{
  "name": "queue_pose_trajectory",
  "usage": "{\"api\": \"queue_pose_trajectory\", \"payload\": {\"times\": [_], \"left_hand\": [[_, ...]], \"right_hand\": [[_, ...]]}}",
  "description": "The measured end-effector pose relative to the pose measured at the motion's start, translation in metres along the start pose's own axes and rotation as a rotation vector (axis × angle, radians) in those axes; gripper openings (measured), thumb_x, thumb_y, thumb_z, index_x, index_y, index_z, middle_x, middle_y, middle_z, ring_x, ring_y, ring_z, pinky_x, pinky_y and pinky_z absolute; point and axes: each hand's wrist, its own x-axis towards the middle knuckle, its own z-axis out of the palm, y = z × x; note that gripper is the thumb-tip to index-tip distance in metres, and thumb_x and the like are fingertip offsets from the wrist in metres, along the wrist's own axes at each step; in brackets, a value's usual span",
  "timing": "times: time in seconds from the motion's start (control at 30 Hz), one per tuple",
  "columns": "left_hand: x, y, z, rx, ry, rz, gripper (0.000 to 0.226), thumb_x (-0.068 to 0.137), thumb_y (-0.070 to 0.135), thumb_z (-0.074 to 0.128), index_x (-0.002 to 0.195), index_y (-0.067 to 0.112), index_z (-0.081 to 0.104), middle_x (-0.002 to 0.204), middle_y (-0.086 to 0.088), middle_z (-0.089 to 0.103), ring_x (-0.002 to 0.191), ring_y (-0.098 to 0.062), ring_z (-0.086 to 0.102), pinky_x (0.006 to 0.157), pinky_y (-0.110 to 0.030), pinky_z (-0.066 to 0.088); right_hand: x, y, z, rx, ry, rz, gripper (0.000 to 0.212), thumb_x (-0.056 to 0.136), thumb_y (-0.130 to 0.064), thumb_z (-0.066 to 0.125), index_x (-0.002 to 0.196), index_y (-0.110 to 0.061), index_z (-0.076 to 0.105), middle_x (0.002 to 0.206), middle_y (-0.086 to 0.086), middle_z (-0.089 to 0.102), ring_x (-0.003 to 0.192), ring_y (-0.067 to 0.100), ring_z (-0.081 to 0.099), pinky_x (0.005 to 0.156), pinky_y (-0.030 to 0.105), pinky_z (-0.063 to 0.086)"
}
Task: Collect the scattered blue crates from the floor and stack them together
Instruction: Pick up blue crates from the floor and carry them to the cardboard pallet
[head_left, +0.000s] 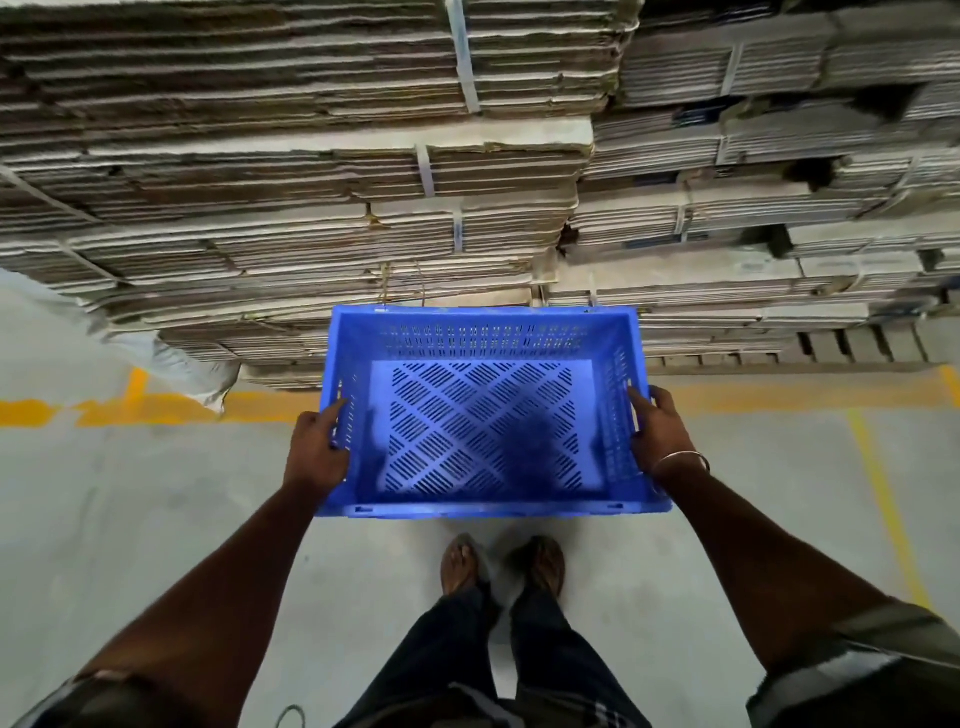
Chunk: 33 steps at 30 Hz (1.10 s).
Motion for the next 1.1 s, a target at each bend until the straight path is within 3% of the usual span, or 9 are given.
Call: {"api": "queue_pose_trajectory", "payload": {"times": [0.13,0.27,0.4,0.5,0.6,0.7,0.8,0.93,1.1], "left_hand": [[-0.003,-0.009,0.007,-0.047,-0.044,-0.026,0.079,0.075,-0.014,0.05,0.146,0.021,0.047,0.113,-0.021,0.048,0.094,-0.02,0.046,0.095,-0.034,0.045],[-0.001,-0.004,0.003,-0.025,-0.118,-0.065,0.081,0.078,-0.01,0.052,0.151,0.022,0.037,0.124,-0.02,0.043,0.11,-0.037,0.053,0.099,-0.041,0.045],[-0.01,0.006,-0.002,0.019,-0.161,-0.058,0.092,0.079,-0.001,0.056,0.157,0.031,0.018,0.144,-0.017,0.035,0.119,-0.041,0.053,0.095,-0.049,0.05],[-0.028,0.001,-0.006,0.066,-0.147,-0.016,0.101,0.077,0.002,0.056,0.157,0.036,0.005,0.158,-0.01,0.022,0.124,-0.04,0.052,0.088,-0.052,0.053],[-0.049,-0.007,-0.006,-0.047,-0.139,-0.124,0.103,0.077,-0.001,0.054,0.158,0.032,-0.002,0.154,-0.01,0.039,0.127,-0.039,0.051,0.096,-0.048,0.048],[-0.068,-0.014,-0.003,-0.212,-0.172,-0.24,0.098,0.069,0.008,0.045,0.155,0.039,0.011,0.138,-0.001,0.056,0.114,-0.034,0.059,0.095,-0.046,0.049],[-0.064,-0.016,-0.001,-0.315,-0.128,-0.29,0.093,0.058,0.013,0.04,0.146,0.042,0.034,0.128,0.007,0.059,0.112,-0.028,0.059,0.094,-0.046,0.05],[-0.057,-0.013,0.001,-0.374,-0.108,-0.351,0.084,0.058,0.014,0.042,0.137,0.044,0.044,0.123,0.004,0.063,0.111,-0.029,0.061,0.094,-0.05,0.053],[-0.053,-0.016,0.0,-0.398,-0.093,-0.343,0.081,0.061,0.015,0.045,0.136,0.044,0.046,0.125,0.003,0.063,0.112,-0.028,0.061,0.093,-0.052,0.054]], "right_hand": [[0.0,0.007,0.006,0.006,-0.002,0.009,0.076,0.074,0.006,0.056,0.144,-0.019,0.042,0.15,0.011,0.025,0.105,0.041,0.06,0.095,0.042,0.053],[-0.003,0.002,0.003,0.043,0.007,0.013,0.077,0.075,0.003,0.056,0.146,-0.022,0.038,0.15,0.011,0.027,0.11,0.041,0.058,0.095,0.042,0.053],[-0.018,0.0,0.007,0.126,0.077,0.061,0.086,0.074,0.006,0.053,0.151,-0.023,0.028,0.151,0.013,0.031,0.127,0.039,0.047,0.104,0.044,0.045],[-0.041,0.005,0.014,0.181,0.1,0.195,0.087,0.077,0.006,0.058,0.153,-0.013,0.02,0.145,0.021,0.037,0.127,0.04,0.045,0.104,0.046,0.042],[-0.072,0.02,0.03,0.233,0.055,0.427,0.076,0.082,-0.01,0.063,0.148,-0.01,0.026,0.121,0.023,0.056,0.11,0.044,0.056,0.088,0.045,0.047],[-0.084,0.024,0.039,0.375,-0.002,0.618,0.044,0.078,-0.021,0.053,0.122,-0.014,0.055,0.094,0.018,0.067,0.084,0.04,0.066,0.076,0.048,0.057],[-0.069,0.034,0.043,0.418,0.023,0.629,0.041,0.061,-0.008,0.053,0.1,-0.014,0.065,0.084,0.015,0.069,0.071,0.038,0.068,0.062,0.05,0.06],[-0.065,0.022,0.032,0.342,0.051,0.568,0.044,0.062,-0.003,0.055,0.102,-0.016,0.066,0.085,0.016,0.07,0.078,0.038,0.066,0.073,0.048,0.058],[-0.065,0.036,0.048,0.369,0.077,0.559,0.048,0.056,-0.011,0.051,0.101,-0.018,0.066,0.082,0.014,0.07,0.074,0.037,0.067,0.07,0.049,0.059]]}}
